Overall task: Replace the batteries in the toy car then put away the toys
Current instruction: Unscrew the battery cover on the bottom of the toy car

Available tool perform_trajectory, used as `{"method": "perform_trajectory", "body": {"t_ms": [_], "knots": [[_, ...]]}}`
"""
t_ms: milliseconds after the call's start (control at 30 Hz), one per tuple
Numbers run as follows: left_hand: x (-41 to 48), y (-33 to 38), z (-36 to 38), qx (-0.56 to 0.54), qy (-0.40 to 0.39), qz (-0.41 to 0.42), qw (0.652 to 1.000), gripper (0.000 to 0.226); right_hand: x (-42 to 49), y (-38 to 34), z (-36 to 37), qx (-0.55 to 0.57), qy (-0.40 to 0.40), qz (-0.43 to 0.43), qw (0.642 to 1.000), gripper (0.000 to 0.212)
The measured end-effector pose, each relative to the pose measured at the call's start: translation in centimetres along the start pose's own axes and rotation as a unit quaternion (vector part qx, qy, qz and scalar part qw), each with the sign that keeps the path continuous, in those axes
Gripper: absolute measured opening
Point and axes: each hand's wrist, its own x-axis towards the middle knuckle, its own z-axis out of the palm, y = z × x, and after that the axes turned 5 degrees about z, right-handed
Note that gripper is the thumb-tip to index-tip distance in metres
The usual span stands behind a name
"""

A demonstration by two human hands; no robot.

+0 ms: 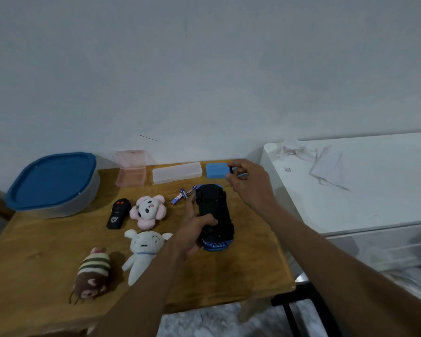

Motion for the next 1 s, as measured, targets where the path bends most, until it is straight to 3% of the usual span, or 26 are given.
{"method": "perform_trajectory", "body": {"t_ms": [200,400,500,567,1000], "knots": [[-0.8,-3.4,-0.4,-0.011,0.018,-0.068,0.997,0.059,-2.8,5.0,-0.9,-0.085,-0.014,0.131,0.988,0.021],[-1.6,-6.4,-0.1,-0.046,0.032,-0.117,0.992,0.057,-6.8,11.6,-1.2,-0.123,-0.071,0.258,0.956,0.015],[-1.7,-7.4,0.2,-0.053,0.033,-0.135,0.989,0.07,-7.9,13.7,-1.5,-0.144,-0.076,0.301,0.94,0.013],[-1.7,-7.9,0.4,-0.057,0.038,-0.14,0.988,0.075,-8.2,14.5,-1.7,-0.153,-0.077,0.314,0.934,0.016],[-2.5,-9.1,1.2,-0.042,0.034,-0.149,0.987,0.055,-8.8,15.7,-2.1,-0.2,-0.101,0.29,0.93,0.011]]}}
